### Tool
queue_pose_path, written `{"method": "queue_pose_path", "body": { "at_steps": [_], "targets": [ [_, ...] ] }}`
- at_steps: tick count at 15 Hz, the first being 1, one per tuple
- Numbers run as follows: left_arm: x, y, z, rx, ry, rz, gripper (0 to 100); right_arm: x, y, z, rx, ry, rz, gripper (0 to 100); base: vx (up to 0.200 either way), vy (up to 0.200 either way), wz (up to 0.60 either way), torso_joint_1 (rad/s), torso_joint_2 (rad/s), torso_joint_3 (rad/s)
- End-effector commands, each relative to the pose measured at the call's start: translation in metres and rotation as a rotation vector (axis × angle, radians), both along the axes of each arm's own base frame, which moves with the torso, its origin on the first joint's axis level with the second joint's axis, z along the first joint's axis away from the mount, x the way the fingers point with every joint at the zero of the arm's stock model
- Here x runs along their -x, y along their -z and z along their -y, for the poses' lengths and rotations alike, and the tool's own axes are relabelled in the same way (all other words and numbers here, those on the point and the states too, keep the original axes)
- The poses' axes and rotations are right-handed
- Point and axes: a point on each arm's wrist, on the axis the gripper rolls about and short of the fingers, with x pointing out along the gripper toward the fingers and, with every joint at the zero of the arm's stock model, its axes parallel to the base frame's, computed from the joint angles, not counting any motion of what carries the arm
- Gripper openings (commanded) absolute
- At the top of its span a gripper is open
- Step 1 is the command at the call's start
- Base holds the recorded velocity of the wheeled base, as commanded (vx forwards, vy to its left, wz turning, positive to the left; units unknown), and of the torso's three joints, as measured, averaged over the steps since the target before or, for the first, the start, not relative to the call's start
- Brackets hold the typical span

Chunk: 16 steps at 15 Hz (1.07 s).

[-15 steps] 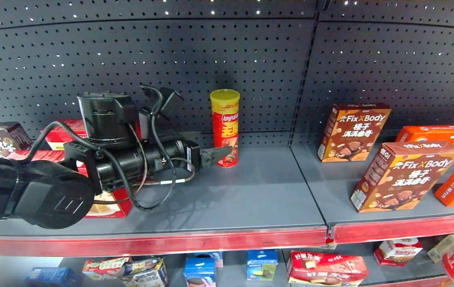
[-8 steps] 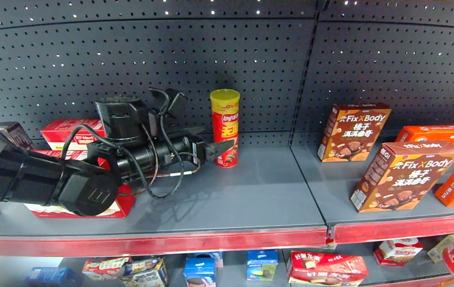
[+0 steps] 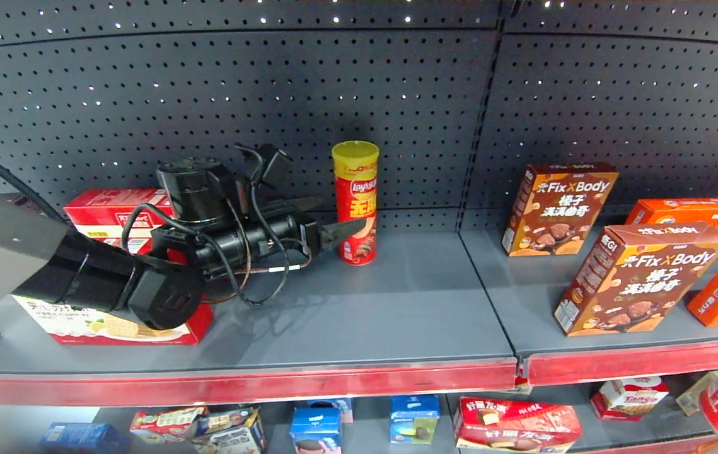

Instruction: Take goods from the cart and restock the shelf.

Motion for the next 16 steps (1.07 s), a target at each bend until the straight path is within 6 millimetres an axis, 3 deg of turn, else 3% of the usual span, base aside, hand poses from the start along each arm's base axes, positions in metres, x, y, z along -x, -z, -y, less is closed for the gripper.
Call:
{"method": "queue_pose_path", "body": {
  "at_steps": [1, 8, 16],
  "targets": [
    [-0.008, 0.01, -0.002, -0.002, 0.01, -0.012, 100, 0.0, 0.0, 0.0, 0.0, 0.0, 0.0, 0, 0.0, 0.0, 0.0, 0.0, 0.0, 0.0],
    [-0.027, 0.015, -0.001, 0.02, 0.102, 0.056, 100, -0.007, 0.0, -0.004, 0.013, -0.003, -0.021, 0, 0.0, 0.0, 0.0, 0.0, 0.0, 0.0],
    [-0.045, -0.006, 0.006, 0.022, 0.107, 0.064, 100, -0.007, 0.0, -0.005, 0.013, -0.013, -0.021, 0, 0.0, 0.0, 0.0, 0.0, 0.0, 0.0]
  ]
}}
